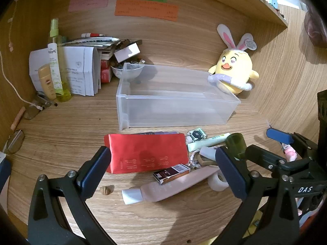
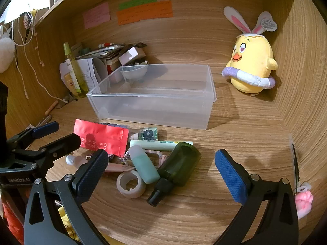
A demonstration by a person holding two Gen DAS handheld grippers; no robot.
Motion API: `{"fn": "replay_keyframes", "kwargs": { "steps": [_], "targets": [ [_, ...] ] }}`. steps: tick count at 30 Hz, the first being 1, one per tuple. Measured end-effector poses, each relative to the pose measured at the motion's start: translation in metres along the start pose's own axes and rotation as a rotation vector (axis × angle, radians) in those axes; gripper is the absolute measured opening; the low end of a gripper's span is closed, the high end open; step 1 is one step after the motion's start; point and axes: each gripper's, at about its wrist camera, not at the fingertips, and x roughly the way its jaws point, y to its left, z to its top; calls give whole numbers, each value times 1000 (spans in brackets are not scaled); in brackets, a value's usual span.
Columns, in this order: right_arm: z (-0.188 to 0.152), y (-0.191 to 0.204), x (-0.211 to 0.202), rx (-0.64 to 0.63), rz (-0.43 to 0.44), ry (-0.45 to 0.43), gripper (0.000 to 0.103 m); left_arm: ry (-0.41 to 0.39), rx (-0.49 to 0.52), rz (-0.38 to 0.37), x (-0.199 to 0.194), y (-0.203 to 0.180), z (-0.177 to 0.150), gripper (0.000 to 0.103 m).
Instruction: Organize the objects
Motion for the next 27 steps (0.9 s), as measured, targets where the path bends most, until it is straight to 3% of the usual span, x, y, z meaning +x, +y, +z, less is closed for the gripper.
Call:
{"fn": "replay_keyframes", "kwargs": {
  "steps": [13, 22, 27],
  "targets": [
    [1, 2, 5, -21, 30, 18, 103, 13, -3, -29, 2, 8, 3, 103],
    [0, -11, 14, 9, 22, 46, 103, 31, -15, 58, 1, 32, -7, 103],
    [-4, -25, 24, 57, 5, 80, 102, 69, -40, 49, 2, 50, -21, 103]
  ]
}}
